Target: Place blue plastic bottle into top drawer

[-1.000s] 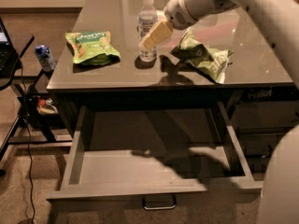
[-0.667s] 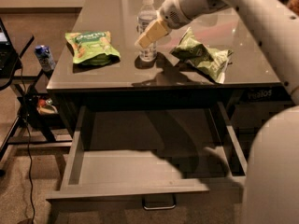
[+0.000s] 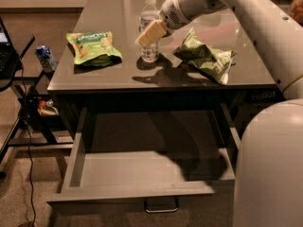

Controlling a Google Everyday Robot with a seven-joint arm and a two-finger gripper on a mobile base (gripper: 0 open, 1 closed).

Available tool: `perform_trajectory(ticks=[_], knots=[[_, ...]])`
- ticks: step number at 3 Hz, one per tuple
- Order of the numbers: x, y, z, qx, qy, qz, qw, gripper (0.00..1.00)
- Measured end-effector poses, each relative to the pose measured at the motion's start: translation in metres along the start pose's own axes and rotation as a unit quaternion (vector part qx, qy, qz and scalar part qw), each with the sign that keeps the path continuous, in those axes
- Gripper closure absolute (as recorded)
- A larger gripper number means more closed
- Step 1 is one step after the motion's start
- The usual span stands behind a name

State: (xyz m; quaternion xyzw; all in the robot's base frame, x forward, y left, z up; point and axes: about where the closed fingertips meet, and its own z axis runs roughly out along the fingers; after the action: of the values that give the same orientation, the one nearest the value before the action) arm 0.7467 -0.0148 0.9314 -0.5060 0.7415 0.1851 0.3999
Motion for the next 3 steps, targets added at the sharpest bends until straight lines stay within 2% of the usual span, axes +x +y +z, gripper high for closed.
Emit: perform_trajectory(ticks=[3], knots=[[0.0000,0.0000,0.0001,0.000,0.000,0.000,1.0000,0.88]])
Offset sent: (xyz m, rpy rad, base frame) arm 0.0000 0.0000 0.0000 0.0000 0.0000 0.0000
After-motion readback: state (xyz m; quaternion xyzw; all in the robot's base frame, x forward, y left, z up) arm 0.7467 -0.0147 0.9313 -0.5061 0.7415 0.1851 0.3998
